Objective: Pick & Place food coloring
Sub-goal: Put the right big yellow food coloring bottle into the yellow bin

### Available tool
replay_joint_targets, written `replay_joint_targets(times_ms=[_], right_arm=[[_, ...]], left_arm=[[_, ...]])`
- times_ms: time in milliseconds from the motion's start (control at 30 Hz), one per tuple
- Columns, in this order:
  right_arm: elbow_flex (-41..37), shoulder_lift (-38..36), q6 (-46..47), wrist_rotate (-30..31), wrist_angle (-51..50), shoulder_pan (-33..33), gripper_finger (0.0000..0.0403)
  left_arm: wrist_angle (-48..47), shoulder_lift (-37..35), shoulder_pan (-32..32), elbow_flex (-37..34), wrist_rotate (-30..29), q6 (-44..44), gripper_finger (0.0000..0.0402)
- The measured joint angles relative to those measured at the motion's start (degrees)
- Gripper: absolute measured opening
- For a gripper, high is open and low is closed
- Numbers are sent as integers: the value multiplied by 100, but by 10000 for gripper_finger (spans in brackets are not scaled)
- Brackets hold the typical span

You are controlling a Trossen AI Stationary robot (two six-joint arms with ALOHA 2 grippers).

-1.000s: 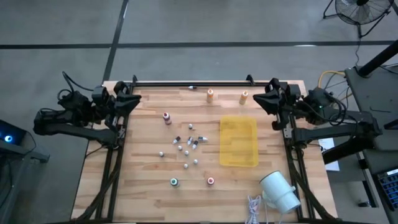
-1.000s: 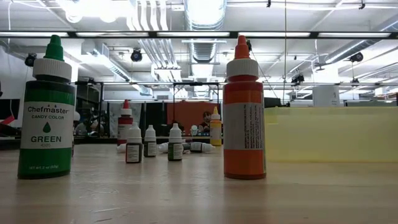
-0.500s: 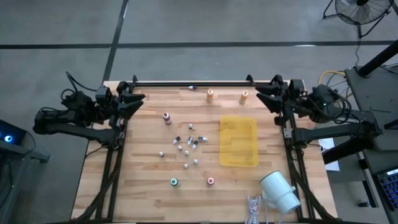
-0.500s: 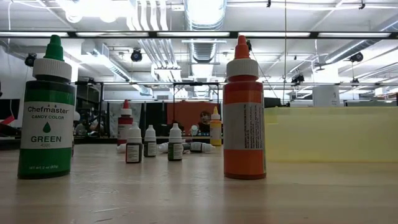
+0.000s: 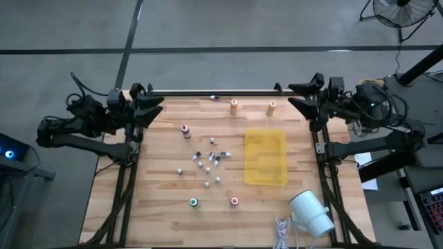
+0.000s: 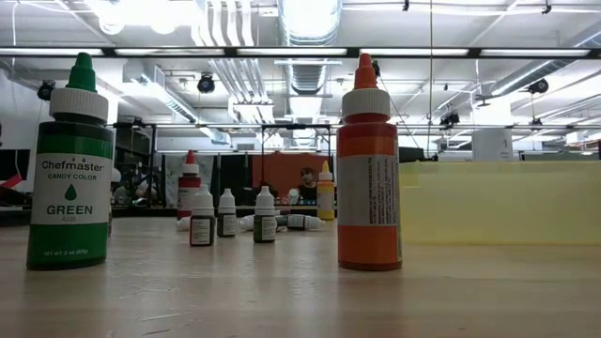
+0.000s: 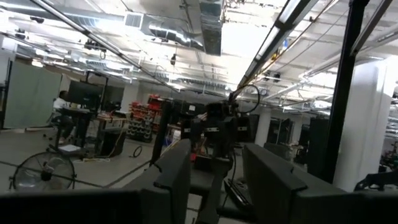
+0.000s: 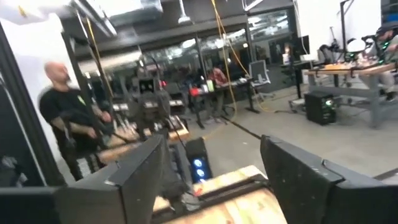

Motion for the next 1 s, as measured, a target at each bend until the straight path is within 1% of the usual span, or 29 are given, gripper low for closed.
replay_joint_targets(times_ms=[133,267,400,600,700,800,1000], right_arm=[[630,222,-406,68,-596,-20,281],[1112,377,-639,353,-1071,-20,293],[1365,478,-739,484,-1380,-26,303],[1434,486,-911,633,-1769,-22,311],[1426,499,-1037,906,-1927,-22,308],[1422,500,-1043,1032,-2087,-22,303],[1422,499,-1026,1058,-2344,-16,297]], left_arm=[[-504,201,0,454,4,194,159],[-1212,461,10,988,-6,362,185],[-1929,777,11,1577,-48,562,201],[-2968,1286,15,2404,-82,820,204],[-3181,1502,16,2599,-252,930,204],[-3228,1662,20,2678,-521,1127,204],[-3237,1806,75,2677,-725,1148,204]])
